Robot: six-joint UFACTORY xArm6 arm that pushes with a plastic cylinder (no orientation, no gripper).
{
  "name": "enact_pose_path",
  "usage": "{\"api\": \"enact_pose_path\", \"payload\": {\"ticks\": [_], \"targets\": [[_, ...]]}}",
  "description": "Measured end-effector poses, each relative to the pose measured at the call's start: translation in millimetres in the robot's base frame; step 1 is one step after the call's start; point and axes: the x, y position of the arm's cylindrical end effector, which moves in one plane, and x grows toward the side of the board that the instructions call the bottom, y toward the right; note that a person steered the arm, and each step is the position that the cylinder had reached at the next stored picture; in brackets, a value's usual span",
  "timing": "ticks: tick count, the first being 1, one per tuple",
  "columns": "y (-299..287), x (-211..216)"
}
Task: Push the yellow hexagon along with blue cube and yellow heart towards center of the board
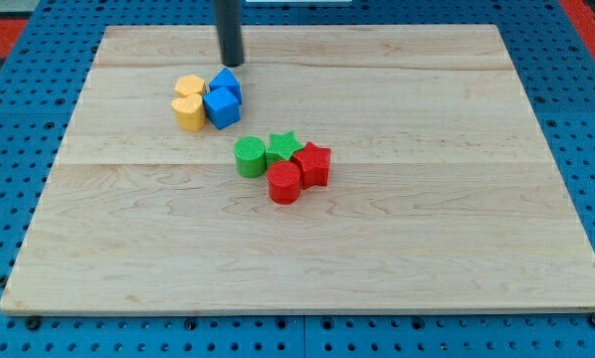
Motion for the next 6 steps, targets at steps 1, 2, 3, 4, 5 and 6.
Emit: {"api": "enact_pose_path", "payload": {"ticks": [1, 2, 3, 4, 5, 6], "targets": [[-54, 9], [-47, 44], [-24, 68], [-18, 94], [-17, 131], [-4, 140]]}}
